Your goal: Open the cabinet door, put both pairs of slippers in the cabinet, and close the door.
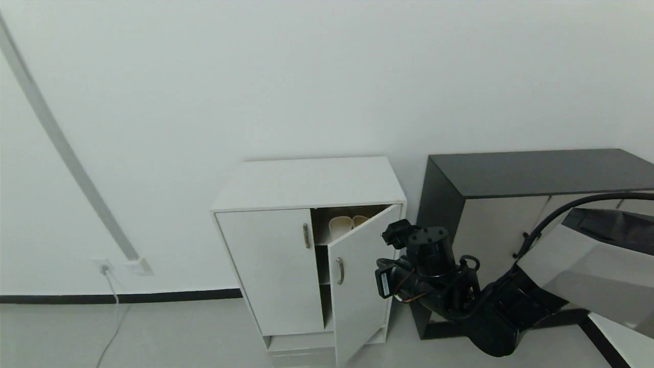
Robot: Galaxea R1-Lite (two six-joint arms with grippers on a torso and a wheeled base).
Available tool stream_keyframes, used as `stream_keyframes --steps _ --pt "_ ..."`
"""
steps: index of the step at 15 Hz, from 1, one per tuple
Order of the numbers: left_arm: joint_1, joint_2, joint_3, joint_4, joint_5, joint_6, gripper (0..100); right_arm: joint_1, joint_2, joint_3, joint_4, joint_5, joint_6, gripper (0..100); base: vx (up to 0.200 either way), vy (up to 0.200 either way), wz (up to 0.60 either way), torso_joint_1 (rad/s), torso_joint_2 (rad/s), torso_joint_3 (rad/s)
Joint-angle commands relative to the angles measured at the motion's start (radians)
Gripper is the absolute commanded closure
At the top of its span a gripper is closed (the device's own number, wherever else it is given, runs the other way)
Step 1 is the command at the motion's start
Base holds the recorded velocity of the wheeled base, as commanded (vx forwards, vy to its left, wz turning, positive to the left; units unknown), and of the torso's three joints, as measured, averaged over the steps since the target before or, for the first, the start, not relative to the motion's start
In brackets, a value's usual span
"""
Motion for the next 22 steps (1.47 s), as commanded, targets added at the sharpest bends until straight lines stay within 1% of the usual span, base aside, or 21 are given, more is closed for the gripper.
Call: stream_keyframes --steps 1,2,4,5,9,12,13,16,20,22 --pt "0.000 0.001 0.000 0.000 0.000 0.000 100 0.001 0.002 0.011 -0.001 0.008 0.001 100 0.000 0.000 0.60 0.002 0.01 0.002" --pt "0.000 0.001 0.000 0.000 0.000 0.000 100 -0.001 0.002 0.022 -0.010 0.037 0.000 100 0.000 0.000 0.00 0.000 0.00 0.000" --pt "0.000 0.001 0.000 0.000 0.000 0.000 100 -0.007 0.013 0.039 -0.058 0.062 -0.002 100 0.000 0.000 0.00 0.000 0.00 0.000" --pt "0.000 0.001 0.000 0.000 0.000 0.000 100 -0.015 0.023 0.044 -0.083 0.065 -0.005 100 0.000 0.000 0.00 0.000 0.00 0.000" --pt "0.000 0.001 0.000 0.000 0.003 0.000 100 -0.030 0.028 0.068 -0.093 0.068 -0.008 100 0.000 0.000 0.00 0.000 0.00 0.000" --pt "0.000 0.001 0.000 0.000 0.000 0.001 100 -0.030 0.008 0.160 -0.176 0.083 -0.011 100 0.000 0.000 0.00 0.000 0.00 0.000" --pt "0.000 0.001 0.000 0.001 -0.001 0.004 100 -0.030 -0.010 0.195 -0.179 0.085 -0.014 100 0.000 0.000 0.00 0.000 0.00 0.000" --pt "0.000 0.001 0.000 0.001 -0.001 0.004 100 -0.028 -0.043 0.255 -0.188 0.085 -0.014 100 0.200 0.000 0.00 -0.002 0.00 0.001" --pt "0.000 0.001 0.000 0.001 -0.001 0.004 100 -0.027 -0.053 0.384 -0.293 0.085 -0.015 100 0.200 0.000 0.00 0.004 0.00 0.001" --pt "0.000 0.001 0.000 0.000 -0.001 0.003 100 -0.027 -0.050 0.412 -0.322 0.083 -0.015 100 0.200 0.000 0.00 0.000 0.00 0.002"
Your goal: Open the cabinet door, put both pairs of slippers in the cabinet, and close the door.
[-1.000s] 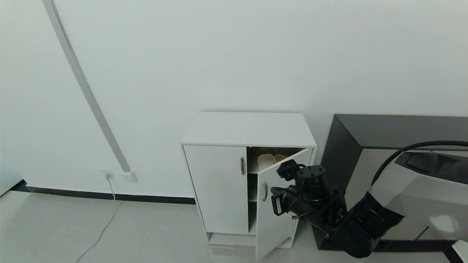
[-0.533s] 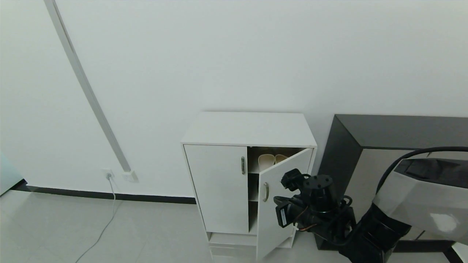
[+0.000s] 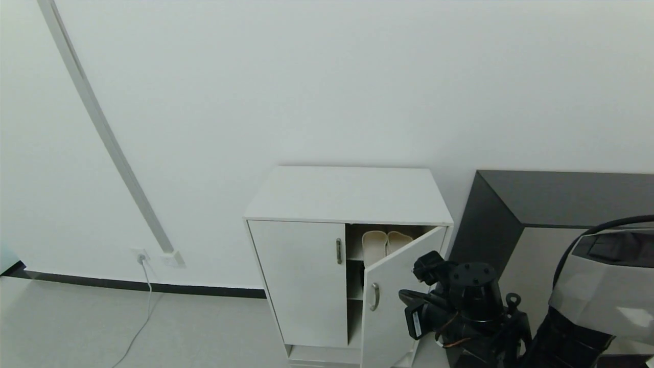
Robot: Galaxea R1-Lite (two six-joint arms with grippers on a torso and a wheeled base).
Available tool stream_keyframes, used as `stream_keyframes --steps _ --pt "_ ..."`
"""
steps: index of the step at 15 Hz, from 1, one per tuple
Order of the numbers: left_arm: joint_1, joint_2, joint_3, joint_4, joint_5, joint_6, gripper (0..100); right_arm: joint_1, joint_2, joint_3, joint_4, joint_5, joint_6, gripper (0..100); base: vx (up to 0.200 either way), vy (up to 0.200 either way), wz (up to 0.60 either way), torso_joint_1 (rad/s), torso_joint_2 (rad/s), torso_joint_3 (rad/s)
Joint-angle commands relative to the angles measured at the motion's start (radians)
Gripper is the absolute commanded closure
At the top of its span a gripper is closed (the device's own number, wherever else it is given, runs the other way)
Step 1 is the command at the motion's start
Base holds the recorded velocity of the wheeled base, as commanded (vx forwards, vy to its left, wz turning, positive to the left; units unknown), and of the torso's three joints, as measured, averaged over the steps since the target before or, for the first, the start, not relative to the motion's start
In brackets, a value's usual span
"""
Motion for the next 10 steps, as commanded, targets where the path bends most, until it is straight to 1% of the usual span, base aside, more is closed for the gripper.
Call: stream_keyframes --steps 1,4,10 --pt "0.000 0.001 0.000 0.000 0.001 -0.001 100 0.000 0.003 0.016 -0.003 0.001 0.000 100 0.000 0.000 0.00 0.000 0.00 0.000" --pt "0.000 0.001 0.000 -0.001 0.001 -0.001 100 -0.001 0.033 -0.029 0.000 0.006 0.000 100 0.000 0.000 0.00 0.000 0.00 0.000" --pt "0.000 0.001 0.000 -0.001 0.001 -0.003 100 -0.041 0.175 -0.204 0.008 0.013 0.002 100 0.000 0.000 0.00 0.000 0.00 0.000"
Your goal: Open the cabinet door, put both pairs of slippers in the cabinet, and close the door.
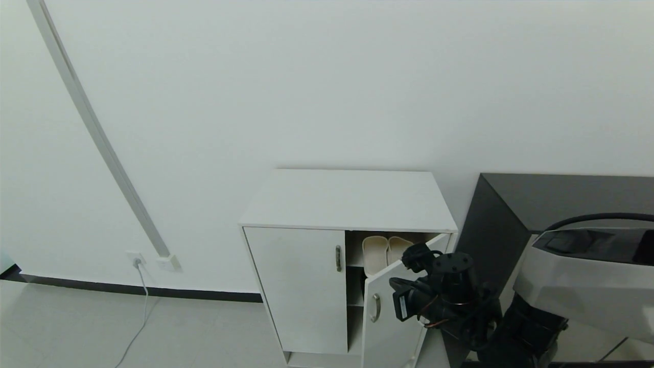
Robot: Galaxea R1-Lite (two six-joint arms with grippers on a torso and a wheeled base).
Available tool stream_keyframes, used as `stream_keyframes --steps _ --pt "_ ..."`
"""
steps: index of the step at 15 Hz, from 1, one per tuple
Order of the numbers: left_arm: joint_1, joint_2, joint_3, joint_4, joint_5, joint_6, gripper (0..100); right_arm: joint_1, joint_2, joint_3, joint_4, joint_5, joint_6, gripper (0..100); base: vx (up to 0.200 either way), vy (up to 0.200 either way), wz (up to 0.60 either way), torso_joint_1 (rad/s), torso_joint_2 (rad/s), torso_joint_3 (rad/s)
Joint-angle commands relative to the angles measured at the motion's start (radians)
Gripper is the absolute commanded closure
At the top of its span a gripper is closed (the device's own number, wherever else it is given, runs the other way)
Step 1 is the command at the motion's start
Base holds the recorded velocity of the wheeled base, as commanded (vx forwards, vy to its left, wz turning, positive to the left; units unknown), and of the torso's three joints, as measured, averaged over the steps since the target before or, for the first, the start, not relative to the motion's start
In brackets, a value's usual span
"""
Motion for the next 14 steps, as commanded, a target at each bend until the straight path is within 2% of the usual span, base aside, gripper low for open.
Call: stream_keyframes --steps 1,4,6,14 --pt "0.000 0.001 0.000 -0.001 0.001 0.000 100 -0.022 0.075 -0.065 -0.002 0.008 0.000 100 0.000 0.000 0.00 0.000 0.00 0.000" --pt "0.000 0.001 0.000 -0.001 0.002 0.000 100 -0.054 0.109 -0.160 0.012 0.040 -0.001 100 0.000 0.000 0.00 0.000 0.00 0.000" --pt "0.000 0.001 0.000 -0.001 0.002 -0.002 100 -0.074 0.121 -0.241 0.104 0.040 -0.001 100 0.000 0.000 0.00 0.000 0.00 0.000" --pt "0.000 0.001 0.000 -0.001 0.004 -0.002 100 -0.132 0.238 -0.529 0.262 0.039 -0.015 100 0.000 0.000 0.00 0.000 0.00 0.000"
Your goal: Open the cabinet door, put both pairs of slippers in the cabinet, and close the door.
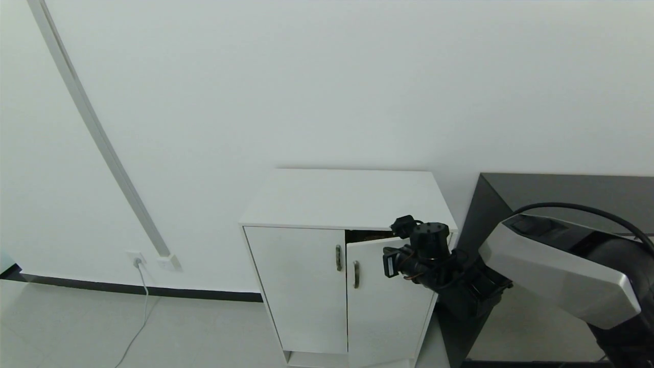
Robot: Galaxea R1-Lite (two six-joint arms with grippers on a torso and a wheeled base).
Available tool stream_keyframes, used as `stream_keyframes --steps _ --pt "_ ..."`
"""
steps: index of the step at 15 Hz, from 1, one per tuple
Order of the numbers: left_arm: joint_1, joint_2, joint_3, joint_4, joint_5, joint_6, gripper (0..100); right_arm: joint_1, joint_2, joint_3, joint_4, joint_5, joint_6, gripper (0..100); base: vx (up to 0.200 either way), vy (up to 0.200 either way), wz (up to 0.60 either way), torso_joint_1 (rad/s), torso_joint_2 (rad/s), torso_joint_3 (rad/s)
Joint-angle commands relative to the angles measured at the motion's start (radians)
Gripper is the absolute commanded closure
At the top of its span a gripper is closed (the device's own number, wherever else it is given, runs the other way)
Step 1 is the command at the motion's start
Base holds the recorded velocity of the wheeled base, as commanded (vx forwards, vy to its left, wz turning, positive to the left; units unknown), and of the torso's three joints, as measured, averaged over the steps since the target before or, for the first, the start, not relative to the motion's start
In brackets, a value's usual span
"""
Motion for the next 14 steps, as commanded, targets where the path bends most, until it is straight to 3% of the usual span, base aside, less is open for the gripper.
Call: stream_keyframes --steps 1,14 --pt "0.000 0.001 0.000 0.000 0.000 0.000 100 -0.021 0.044 -0.060 0.016 0.000 0.000 100 0.000 0.000 0.00 0.000 0.00 0.000" --pt "0.000 0.001 0.000 0.000 0.000 0.000 100 -0.048 0.090 -0.175 0.085 -0.005 0.000 100 0.000 0.000 0.00 0.000 0.00 0.000"
